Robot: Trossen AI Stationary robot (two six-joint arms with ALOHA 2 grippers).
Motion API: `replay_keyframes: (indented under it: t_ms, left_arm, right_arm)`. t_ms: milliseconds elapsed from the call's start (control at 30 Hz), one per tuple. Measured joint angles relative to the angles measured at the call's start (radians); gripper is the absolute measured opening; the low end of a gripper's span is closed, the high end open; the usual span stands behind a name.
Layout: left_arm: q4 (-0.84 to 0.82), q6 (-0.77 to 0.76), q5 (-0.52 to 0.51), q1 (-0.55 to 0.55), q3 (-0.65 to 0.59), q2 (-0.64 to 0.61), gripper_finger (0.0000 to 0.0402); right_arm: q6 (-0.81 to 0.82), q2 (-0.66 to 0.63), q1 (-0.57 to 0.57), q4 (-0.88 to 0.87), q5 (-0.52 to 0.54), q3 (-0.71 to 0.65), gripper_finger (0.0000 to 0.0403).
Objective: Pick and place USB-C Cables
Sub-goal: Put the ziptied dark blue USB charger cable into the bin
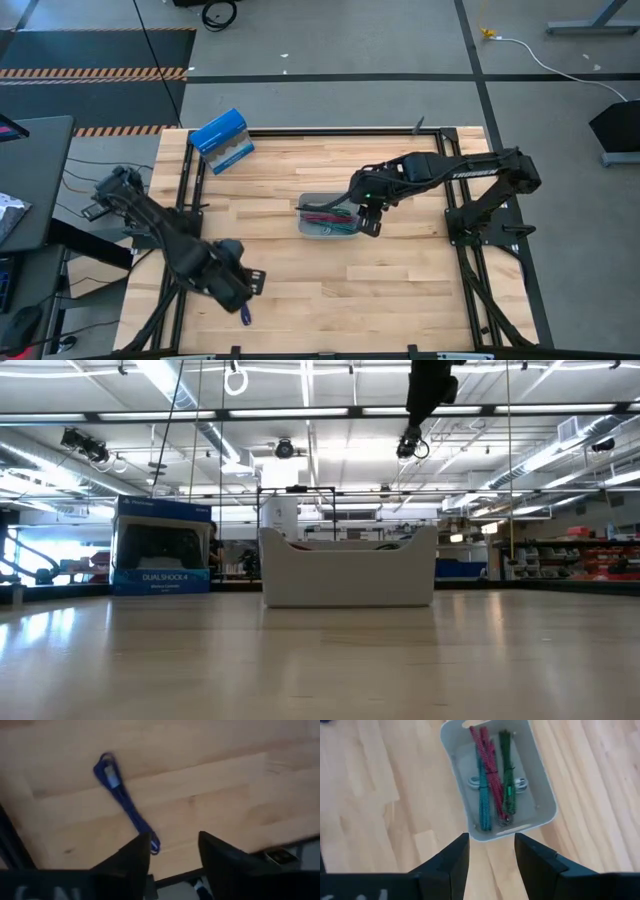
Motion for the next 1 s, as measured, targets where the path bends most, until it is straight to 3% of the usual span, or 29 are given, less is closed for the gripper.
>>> replay_keyframes:
  t_ms: [267,433,733,1000]
  left_arm:
    - [0.038,-0.120,0.194,-0.012,0.000,0.201,0.0244]
    - [0.125,-0.129,0.202,0.003,0.000,0.306,0.0249]
    - [0.059,-0.144,0.219,0.027,-0.035,0.376,0.0243]
    - [0.319,-0.167,0.276,0.013,-0.201,0.369,0.0243]
  right_arm:
    - [-0.097,0.000,-0.007,-0.016,-0.015,0.000,0.0163]
    - [-0.170,0.000,-0.006,-0.058,-0.018,0.000,0.0162]
    - [-0.210,-0.034,-0.007,-0.162,-0.019,0.000,0.0162]
    - [-0.145,-0.117,-0.033,-0.197,-0.011,0.000,0.0162]
